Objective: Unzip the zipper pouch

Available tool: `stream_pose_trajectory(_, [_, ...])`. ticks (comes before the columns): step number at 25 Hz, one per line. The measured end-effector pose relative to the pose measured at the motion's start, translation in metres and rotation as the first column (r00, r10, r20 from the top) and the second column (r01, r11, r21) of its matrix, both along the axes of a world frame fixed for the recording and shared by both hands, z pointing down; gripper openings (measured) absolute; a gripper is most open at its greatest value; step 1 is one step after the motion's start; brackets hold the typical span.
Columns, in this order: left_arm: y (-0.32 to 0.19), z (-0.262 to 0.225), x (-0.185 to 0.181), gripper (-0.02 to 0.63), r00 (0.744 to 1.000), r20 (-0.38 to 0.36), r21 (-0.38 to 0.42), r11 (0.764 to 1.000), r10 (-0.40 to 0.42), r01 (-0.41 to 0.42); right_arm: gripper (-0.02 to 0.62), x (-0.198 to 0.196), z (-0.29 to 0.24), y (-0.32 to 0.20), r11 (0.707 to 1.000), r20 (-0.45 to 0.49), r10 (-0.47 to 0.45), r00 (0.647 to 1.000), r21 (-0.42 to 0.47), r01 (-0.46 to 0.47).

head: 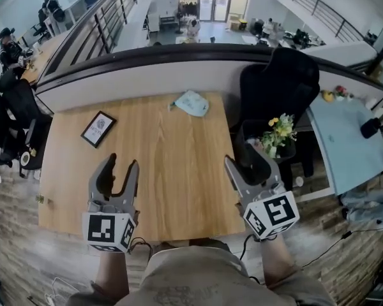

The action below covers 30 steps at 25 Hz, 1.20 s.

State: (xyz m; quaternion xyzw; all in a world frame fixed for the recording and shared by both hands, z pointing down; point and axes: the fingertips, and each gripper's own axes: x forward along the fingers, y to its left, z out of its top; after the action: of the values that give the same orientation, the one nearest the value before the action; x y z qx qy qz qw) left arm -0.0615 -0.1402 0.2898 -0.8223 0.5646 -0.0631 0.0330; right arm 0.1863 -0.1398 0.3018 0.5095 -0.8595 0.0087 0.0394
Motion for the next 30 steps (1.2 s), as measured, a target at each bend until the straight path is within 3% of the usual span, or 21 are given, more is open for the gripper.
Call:
stream_pose_trajectory(12, [-0.02, 0.016, 0.014, 0.199, 0.999, 0.029, -0.043, 0.998, -0.043, 0.044, 0.215, 0.007, 0.028, -0.041, 0.995, 0.013, -0.073, 0.997, -0.063, 0.074])
stream_pose_trajectory(19, [-0.042, 0.024, 0.013, 0.199, 1.0, 0.002, -0.058, 0.998, 0.017, -0.016, 0.215, 0.0, 0.044, -0.054, 0.994, 0.015, -0.026, 1.0, -0.107, 0.028])
stream_pose_trajectory(30, [-0.11, 0.03, 0.018, 0.21, 0.992, 0.038, -0.051, 0.992, 0.121, -0.119, 0.215, -0.02, 0.052, -0.116, 0.994, -0.021, -0.003, 1.0, -0.109, 0.001])
